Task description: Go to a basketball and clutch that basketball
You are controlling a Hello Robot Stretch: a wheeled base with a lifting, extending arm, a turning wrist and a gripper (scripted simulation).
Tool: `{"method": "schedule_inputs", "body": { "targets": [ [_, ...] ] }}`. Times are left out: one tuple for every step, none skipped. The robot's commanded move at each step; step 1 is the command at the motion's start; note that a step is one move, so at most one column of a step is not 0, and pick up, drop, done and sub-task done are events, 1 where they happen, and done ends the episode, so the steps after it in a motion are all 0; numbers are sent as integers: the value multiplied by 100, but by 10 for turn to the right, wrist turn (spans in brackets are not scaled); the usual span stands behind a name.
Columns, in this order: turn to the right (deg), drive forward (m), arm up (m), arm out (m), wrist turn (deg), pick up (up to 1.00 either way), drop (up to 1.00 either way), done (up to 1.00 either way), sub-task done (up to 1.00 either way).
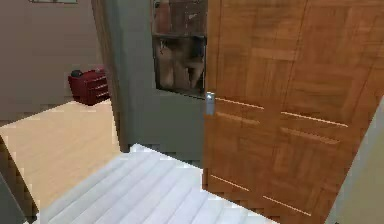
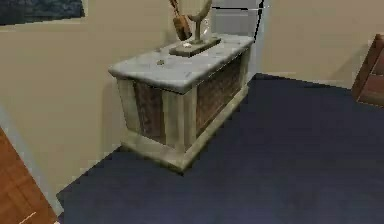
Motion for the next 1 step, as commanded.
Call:
{"method": "schedule_inputs", "body": {
  "targets": [
    [-300, 0, 0, 0, 0, 0, 0, 0, 0]
  ]
}}
